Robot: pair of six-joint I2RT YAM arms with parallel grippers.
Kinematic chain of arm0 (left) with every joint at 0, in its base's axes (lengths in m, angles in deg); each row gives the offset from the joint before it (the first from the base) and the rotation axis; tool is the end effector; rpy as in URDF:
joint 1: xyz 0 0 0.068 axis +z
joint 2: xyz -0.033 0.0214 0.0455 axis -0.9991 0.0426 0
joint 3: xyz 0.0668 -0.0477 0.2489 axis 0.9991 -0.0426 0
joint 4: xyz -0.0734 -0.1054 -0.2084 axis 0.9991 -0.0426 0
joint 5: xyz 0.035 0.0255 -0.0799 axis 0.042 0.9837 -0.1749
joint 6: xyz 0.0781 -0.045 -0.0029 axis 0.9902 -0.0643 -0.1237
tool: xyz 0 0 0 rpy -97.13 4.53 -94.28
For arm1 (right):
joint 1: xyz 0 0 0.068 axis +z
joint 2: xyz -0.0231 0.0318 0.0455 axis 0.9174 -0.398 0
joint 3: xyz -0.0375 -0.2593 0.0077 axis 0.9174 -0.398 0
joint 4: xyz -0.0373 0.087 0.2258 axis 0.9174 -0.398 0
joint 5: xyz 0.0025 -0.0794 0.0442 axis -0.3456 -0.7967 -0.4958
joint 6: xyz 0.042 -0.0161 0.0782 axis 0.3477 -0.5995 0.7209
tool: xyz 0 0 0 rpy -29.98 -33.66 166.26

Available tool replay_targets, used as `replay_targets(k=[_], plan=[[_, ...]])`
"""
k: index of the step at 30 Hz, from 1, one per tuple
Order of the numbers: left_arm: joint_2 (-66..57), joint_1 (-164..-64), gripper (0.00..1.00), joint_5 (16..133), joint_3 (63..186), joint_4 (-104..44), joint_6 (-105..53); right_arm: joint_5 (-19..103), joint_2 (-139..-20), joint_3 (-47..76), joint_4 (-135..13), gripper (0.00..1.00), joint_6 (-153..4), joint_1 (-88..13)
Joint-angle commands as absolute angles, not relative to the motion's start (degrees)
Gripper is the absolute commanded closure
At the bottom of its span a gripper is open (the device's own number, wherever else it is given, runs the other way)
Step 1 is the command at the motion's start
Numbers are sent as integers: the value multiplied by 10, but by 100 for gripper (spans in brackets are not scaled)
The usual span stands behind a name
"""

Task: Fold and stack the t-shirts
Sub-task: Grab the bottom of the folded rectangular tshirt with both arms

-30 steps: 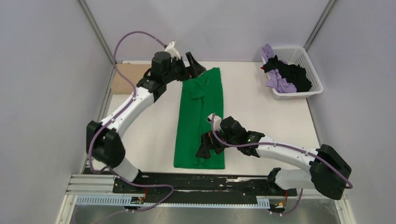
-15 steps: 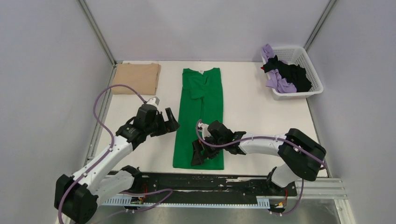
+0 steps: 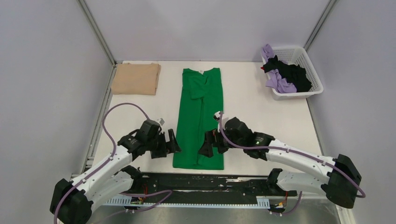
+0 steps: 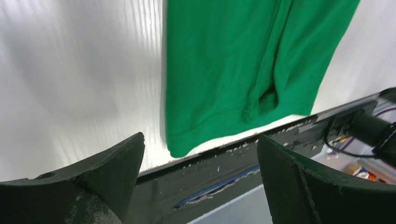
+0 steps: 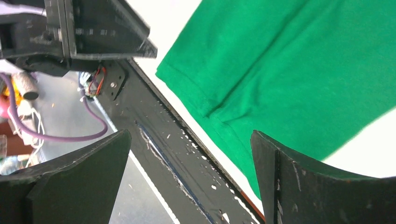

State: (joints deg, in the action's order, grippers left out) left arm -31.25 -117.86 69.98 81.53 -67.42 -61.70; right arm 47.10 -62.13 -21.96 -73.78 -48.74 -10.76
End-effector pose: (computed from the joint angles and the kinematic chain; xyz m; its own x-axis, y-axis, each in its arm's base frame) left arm 0.1420 -0.1036 0.1593 -0.9213 -0.2873 -0.2619 -0.1042 0.8315 -0.5457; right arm 0.1308 0.2252 0.2050 -0.7795 -0.2169 -0.5877 -0.5780 0.6107 0.5412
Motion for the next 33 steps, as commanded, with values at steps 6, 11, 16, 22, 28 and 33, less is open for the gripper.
replay_targets(k=[6,11,16,22,28,33], plan=[[-265,-1262,17,672,776,-681,-681,431,-583,-278,-875,13,-402,-122],[-231,-1270,30,679,767,-635,-679,466,-639,-282,-875,28,-404,-122],[-199,-1273,49,673,757,-600,-682,469,-685,-278,-861,39,-408,-122],[-171,-1273,65,682,752,-579,-679,470,-712,-297,-825,60,-407,-122],[-156,-1274,96,661,759,-588,-672,466,-735,-309,-814,85,-393,-121],[-206,-1277,100,635,765,-601,-676,469,-694,-308,-816,95,-389,-121]])
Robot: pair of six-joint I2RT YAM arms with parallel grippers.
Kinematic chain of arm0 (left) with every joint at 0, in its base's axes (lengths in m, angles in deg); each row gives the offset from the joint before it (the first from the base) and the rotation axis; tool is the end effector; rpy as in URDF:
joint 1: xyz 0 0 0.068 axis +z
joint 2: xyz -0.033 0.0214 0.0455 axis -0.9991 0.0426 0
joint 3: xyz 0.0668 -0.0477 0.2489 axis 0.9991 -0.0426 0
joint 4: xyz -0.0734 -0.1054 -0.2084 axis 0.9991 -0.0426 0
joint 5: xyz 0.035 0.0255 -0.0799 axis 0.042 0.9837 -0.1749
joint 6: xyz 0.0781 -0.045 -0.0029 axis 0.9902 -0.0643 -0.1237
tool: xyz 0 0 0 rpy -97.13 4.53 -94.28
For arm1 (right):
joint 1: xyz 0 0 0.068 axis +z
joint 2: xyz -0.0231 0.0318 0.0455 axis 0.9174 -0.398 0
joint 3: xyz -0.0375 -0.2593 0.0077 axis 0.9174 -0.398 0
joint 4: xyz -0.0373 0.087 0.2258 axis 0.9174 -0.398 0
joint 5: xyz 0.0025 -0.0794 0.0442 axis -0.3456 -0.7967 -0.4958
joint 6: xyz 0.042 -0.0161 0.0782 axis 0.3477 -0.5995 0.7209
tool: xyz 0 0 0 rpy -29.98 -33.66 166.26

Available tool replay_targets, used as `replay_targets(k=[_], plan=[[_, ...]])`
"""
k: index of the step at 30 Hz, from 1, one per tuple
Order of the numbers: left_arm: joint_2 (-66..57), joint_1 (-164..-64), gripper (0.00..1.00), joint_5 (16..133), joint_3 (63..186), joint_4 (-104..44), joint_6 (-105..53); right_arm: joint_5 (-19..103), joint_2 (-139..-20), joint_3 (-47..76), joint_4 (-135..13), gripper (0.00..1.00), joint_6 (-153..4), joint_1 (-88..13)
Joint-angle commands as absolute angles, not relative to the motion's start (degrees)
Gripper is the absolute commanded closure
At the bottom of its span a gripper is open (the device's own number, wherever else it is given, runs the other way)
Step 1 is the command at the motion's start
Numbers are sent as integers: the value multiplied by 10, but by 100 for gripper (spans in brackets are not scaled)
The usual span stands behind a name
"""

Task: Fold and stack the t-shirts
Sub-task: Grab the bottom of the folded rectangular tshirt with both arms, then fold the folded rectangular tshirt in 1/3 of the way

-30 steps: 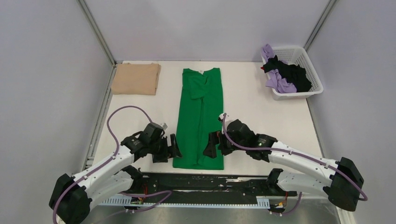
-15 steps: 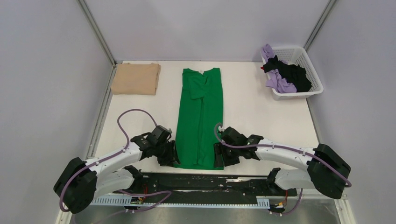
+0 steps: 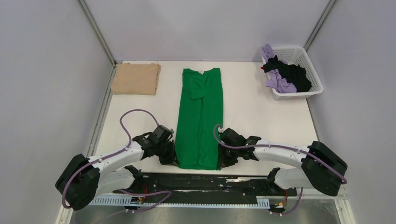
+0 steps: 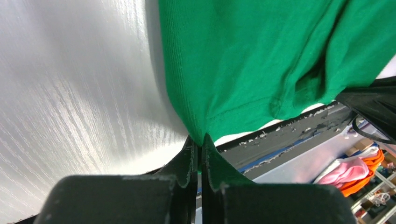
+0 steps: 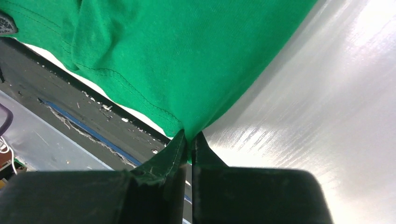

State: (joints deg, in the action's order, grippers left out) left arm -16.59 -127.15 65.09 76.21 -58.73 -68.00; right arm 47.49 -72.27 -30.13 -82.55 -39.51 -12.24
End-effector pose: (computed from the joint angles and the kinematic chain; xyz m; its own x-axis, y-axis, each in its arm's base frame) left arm 0.1237 -0.1340 0.1034 -0.9840 -0.1772 -0.0206 -0.1443 0.8586 -0.4919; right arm 0.1134 0.1904 0.1064 -0.9589 -0.2266 -0.1708 -0.2799 0.8542 0.4381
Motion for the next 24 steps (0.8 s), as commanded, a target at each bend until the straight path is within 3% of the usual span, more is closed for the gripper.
replay_targets(k=[1,9,24], plan=[[-213,-1277,100,634,770,-601,-677,464,-683,-305,-817,96,-390,-122],[-224,-1277,100,659,821,-528,-667,405,-651,-249,-813,98,-415,-143],[-2,-1166,100,730,990,-391,-594,383,-782,-99,-747,99,-467,-301]])
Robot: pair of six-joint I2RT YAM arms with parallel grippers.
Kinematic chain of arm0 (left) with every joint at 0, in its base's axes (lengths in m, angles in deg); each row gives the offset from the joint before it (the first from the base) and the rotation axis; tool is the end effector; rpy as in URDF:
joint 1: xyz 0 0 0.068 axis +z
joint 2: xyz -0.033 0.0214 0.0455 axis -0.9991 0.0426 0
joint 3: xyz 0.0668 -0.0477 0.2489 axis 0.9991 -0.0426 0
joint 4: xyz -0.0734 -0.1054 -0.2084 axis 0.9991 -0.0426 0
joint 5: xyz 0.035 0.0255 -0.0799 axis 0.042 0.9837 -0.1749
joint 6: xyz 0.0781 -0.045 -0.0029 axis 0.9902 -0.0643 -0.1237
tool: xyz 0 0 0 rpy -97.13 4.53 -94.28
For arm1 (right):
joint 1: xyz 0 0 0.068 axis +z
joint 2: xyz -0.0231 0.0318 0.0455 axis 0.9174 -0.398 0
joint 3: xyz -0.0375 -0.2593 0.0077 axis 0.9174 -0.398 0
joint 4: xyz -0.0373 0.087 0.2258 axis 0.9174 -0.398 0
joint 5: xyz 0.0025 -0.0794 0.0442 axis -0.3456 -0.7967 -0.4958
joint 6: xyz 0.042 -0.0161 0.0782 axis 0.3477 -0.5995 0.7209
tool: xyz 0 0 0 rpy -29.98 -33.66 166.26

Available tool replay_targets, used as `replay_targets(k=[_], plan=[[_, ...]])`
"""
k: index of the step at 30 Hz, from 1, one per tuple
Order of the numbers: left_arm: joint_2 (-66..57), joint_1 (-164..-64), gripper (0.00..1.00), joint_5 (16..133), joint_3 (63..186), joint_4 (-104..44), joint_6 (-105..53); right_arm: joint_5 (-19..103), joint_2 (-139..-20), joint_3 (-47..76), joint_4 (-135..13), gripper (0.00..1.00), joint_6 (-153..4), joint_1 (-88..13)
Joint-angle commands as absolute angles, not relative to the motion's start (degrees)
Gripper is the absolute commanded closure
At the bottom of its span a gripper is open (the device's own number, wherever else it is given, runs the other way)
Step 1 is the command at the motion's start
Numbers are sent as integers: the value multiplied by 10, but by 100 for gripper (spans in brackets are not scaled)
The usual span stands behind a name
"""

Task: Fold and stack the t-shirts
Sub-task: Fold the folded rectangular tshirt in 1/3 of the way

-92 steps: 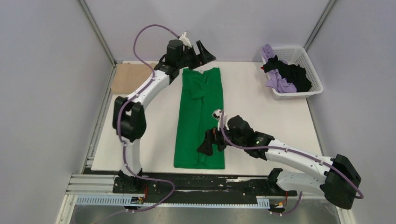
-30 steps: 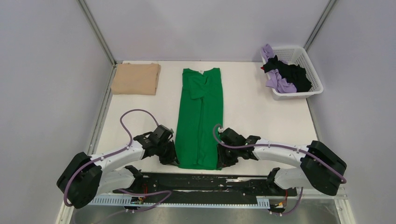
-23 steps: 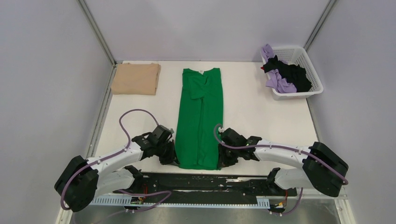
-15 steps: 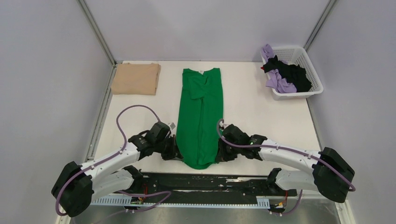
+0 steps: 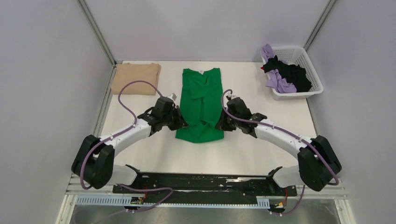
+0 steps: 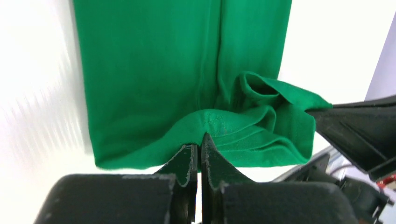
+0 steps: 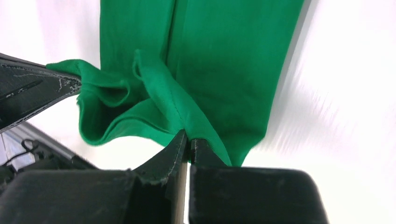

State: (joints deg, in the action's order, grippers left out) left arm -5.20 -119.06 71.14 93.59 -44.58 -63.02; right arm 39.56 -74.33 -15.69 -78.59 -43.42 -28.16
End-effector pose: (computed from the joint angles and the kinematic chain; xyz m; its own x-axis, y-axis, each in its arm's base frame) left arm 0.2318 -0.1610 0.1723 -0.8786 -0.3192 -0.3551 -0.0368 0.7867 -0.6162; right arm 0.2195 0.1841 0.1777 -0.8766 0.0835 -0.4740 -0.1667 0.8712 0.4617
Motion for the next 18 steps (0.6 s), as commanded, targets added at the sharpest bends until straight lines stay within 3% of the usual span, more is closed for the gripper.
replay_targets(k=[1,18], plan=[[9,-1156,100,729,1010,-389,-587,381,-792,-89,-746,99,-473,-307],[207,-1091,99,724,1201,-396,-516,400,-940,35,-707,97,-563,-402]])
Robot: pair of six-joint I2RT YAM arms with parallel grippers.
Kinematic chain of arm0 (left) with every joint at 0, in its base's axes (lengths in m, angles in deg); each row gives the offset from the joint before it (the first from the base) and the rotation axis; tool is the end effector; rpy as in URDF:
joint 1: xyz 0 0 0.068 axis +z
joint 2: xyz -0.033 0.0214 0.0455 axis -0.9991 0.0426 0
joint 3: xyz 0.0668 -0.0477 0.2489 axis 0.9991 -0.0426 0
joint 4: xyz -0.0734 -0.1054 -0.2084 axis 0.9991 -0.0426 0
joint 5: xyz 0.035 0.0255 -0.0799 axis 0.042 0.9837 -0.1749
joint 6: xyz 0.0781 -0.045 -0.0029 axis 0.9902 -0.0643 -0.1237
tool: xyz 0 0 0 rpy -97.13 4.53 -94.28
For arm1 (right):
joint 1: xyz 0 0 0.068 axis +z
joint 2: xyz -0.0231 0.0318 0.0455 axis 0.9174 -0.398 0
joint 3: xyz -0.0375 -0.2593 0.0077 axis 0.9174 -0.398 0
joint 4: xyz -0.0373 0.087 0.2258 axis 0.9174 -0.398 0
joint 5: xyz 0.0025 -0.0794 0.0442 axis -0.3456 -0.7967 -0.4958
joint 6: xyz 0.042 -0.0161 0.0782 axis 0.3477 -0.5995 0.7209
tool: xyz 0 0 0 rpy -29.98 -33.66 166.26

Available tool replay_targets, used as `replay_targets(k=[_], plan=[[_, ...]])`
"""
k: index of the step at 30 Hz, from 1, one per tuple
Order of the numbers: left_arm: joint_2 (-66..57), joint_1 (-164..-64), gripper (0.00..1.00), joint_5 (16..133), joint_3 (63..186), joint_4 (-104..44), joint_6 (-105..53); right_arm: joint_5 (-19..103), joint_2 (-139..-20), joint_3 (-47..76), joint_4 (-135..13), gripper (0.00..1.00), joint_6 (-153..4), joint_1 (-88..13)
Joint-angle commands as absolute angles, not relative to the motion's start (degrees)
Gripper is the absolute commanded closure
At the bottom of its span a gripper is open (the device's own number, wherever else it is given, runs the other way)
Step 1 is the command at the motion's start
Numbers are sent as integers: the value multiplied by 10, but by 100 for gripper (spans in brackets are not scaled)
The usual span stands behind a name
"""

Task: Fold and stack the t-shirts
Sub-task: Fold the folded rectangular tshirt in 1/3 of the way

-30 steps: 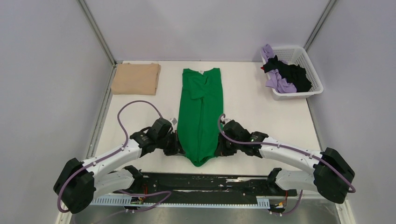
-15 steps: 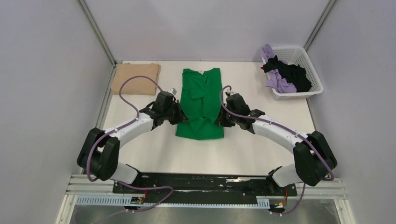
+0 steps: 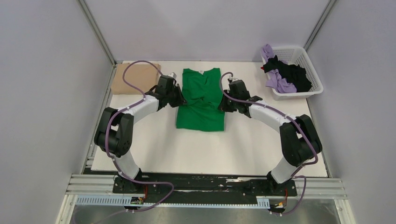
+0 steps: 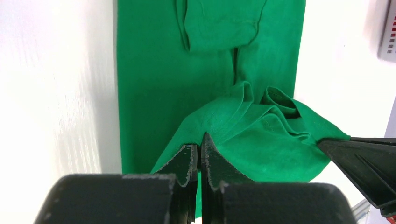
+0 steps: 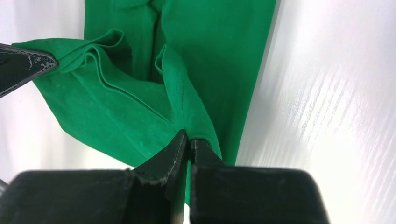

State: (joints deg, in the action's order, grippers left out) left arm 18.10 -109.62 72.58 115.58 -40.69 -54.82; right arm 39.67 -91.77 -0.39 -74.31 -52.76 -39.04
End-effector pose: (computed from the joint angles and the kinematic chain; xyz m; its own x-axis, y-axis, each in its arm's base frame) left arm 0.3534 -0.1585 0.1786 -0.8011 -0.3594 -0.4786 -0.0351 0.8266 -0.5618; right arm 0.3194 0.1755 0.1802 -0.8161 0.1094 -0.5675 -0.1501 0.9081 0.3909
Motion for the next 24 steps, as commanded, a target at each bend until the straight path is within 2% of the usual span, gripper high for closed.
replay_targets(k=[1,11,13,15,16,17,18,19,21,22,23,24], plan=[[219,-1090,99,722,1207,-400,-515,403,-948,40,-704,97,-568,-404],[272,-1074,96,721,1251,-383,-517,410,-1008,69,-668,96,-585,-426],[283,-1068,94,717,1258,-381,-517,418,-1017,71,-654,93,-586,-432],[291,-1064,86,704,1263,-372,-518,431,-1028,76,-639,87,-587,-439],[297,-1062,76,692,1264,-365,-519,438,-1033,79,-636,84,-589,-441],[299,-1059,71,682,1269,-362,-520,444,-1038,85,-633,81,-593,-444],[302,-1057,65,677,1271,-360,-520,446,-1043,93,-633,70,-595,-446],[302,-1053,62,667,1278,-360,-521,447,-1044,100,-635,57,-599,-447],[294,-1046,40,652,1281,-358,-524,452,-1034,111,-644,36,-609,-446],[280,-1045,11,650,1279,-351,-525,454,-1025,106,-643,28,-611,-447],[270,-1045,3,644,1269,-346,-524,458,-1013,99,-637,19,-610,-446],[250,-1045,2,642,1263,-340,-523,459,-1000,87,-630,11,-608,-446]])
